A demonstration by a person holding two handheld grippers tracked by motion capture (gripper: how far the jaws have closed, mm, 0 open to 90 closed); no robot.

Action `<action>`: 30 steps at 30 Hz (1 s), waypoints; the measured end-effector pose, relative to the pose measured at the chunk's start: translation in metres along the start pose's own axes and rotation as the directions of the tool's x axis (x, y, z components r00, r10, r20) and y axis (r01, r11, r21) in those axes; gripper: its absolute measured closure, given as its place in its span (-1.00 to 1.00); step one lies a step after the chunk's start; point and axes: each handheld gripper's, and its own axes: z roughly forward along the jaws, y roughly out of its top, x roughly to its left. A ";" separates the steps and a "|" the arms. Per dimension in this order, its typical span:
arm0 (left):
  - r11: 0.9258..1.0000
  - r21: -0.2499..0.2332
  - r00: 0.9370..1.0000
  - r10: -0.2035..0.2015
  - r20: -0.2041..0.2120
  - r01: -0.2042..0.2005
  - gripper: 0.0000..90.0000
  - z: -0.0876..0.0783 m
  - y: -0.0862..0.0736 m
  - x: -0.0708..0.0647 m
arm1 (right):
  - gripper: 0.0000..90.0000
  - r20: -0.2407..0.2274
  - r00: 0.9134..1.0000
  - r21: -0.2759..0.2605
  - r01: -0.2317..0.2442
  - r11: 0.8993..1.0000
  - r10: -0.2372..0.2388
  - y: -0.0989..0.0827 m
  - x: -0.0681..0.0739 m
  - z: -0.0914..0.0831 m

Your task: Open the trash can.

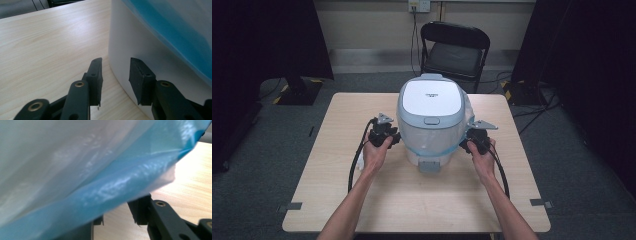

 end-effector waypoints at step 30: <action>0.996 -0.071 0.998 -0.061 -0.008 0.061 0.56 0.012 0.013 0.009 | 0.54 0.015 0.998 -0.048 -0.057 0.997 0.058 0.009 -0.009 0.019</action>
